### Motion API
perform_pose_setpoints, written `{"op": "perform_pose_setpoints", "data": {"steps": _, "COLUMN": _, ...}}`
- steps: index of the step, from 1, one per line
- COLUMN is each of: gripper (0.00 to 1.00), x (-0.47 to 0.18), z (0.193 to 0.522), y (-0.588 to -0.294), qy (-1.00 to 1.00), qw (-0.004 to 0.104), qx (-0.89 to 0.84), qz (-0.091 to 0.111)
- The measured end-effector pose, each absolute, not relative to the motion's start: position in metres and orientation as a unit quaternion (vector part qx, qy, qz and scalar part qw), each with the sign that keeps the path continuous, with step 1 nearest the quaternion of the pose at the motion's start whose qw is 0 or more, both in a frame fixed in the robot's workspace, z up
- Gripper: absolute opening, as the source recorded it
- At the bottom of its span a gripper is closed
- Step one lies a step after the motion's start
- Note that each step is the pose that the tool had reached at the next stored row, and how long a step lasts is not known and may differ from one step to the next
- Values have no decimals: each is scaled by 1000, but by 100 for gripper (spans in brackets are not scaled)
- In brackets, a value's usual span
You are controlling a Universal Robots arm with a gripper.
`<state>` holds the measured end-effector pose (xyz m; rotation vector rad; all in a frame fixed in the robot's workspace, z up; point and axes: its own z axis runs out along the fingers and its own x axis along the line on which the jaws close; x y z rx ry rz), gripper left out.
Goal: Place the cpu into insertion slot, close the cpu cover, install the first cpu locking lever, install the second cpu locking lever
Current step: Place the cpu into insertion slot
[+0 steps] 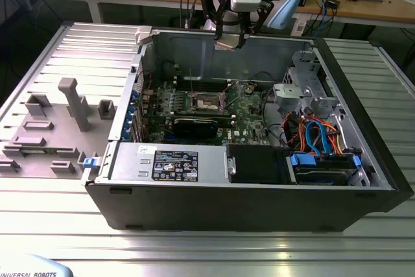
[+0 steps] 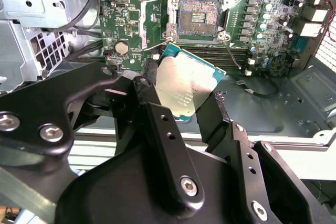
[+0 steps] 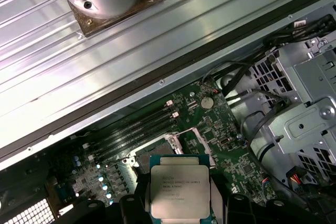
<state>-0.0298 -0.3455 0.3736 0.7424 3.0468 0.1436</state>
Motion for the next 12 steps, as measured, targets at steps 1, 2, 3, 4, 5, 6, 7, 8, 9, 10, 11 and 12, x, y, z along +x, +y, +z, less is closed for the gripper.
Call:
{"op": "perform_pose_setpoints", "data": {"steps": 1, "gripper": 54, "x": -30, "z": 374, "y": -345, "qy": 970, "qw": 1, "qx": 237, "qz": 46}}
{"op": "perform_pose_setpoints", "data": {"steps": 2, "gripper": 54, "x": -30, "z": 374, "y": -345, "qy": 970, "qw": 1, "qx": 237, "qz": 46}}
{"op": "perform_pose_setpoints", "data": {"steps": 3, "gripper": 54, "x": -30, "z": 374, "y": -345, "qy": 970, "qw": 1, "qx": 238, "qz": 46}}
{"op": "perform_pose_setpoints", "data": {"steps": 4, "gripper": 54, "x": -30, "z": 374, "y": -345, "qy": 970, "qw": 1, "qx": 238, "qz": 46}}
{"op": "perform_pose_setpoints", "data": {"steps": 5, "gripper": 54, "x": -30, "z": 374, "y": -345, "qy": 970, "qw": 1, "qx": 239, "qz": 46}}
{"op": "perform_pose_setpoints", "data": {"steps": 6, "gripper": 54, "x": -30, "z": 374, "y": -345, "qy": 970, "qw": 1, "qx": 239, "qz": 46}}
{"op": "perform_pose_setpoints", "data": {"steps": 7, "gripper": 54, "x": -30, "z": 374, "y": -345, "qy": 970, "qw": 1, "qx": 239, "qz": 46}}
{"op": "perform_pose_setpoints", "data": {"steps": 8, "gripper": 54, "x": -30, "z": 374, "y": -345, "qy": 970, "qw": 1, "qx": 239, "qz": 46}}
{"op": "perform_pose_setpoints", "data": {"steps": 9, "gripper": 54, "x": -30, "z": 374, "y": -345, "qy": 970, "qw": 1, "qx": 239, "qz": 46}}
{"op": "perform_pose_setpoints", "data": {"steps": 10, "gripper": 54, "x": -30, "z": 374, "y": -345, "qy": 970, "qw": 1, "qx": 239, "qz": 46}}
{"op": "perform_pose_setpoints", "data": {"steps": 11, "gripper": 54, "x": -30, "z": 374, "y": -345, "qy": 970, "qw": 1, "qx": 239, "qz": 46}}
{"op": "perform_pose_setpoints", "data": {"steps": 12, "gripper": 54, "x": -30, "z": 374, "y": -345, "qy": 970, "qw": 1, "qx": 240, "qz": 46}}
